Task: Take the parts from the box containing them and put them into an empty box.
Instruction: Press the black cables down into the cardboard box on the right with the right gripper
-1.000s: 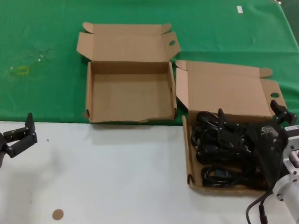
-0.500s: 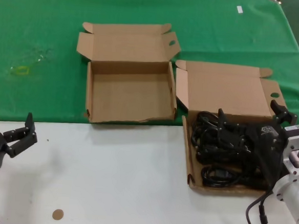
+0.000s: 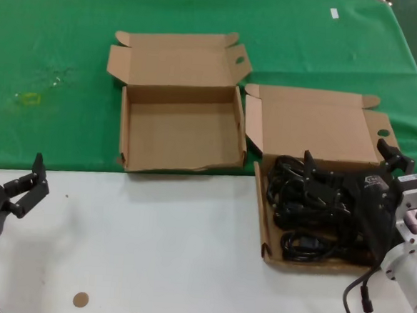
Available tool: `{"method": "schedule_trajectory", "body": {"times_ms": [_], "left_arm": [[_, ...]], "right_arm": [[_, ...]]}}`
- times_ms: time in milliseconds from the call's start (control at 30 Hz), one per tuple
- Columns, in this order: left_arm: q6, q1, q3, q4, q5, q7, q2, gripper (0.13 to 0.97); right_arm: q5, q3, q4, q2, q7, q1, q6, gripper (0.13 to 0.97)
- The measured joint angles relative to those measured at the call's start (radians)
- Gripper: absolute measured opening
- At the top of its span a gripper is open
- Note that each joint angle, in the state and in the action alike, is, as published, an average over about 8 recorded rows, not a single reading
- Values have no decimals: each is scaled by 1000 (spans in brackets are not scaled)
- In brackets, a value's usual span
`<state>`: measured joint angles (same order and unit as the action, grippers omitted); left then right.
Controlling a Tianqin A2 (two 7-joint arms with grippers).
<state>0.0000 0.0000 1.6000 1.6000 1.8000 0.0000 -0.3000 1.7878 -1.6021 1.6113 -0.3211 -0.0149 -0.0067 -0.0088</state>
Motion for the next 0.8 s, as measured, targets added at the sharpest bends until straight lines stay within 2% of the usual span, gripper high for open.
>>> {"method": "schedule_trajectory", "body": {"times_ms": [267,400,667,700,800], "left_arm": [[0,0,0,0,0,0,0,750],[0,0,0,0,0,0,0,750],[0,0,0,0,0,0,0,539],[0,0,0,0,0,0,0,539],[0,0,0,0,0,0,0,463]], "right_arm": [[7,-19,18,-49,-6,-13,10,966],[15,-27,30,-101,-12,-26,13,966],[75,-76,62,-279,-67,-41,13,966],[84,-83,66,-307,-78,-42,10,966],[107,-107,81,-397,-113,-43,-4,966]]}}
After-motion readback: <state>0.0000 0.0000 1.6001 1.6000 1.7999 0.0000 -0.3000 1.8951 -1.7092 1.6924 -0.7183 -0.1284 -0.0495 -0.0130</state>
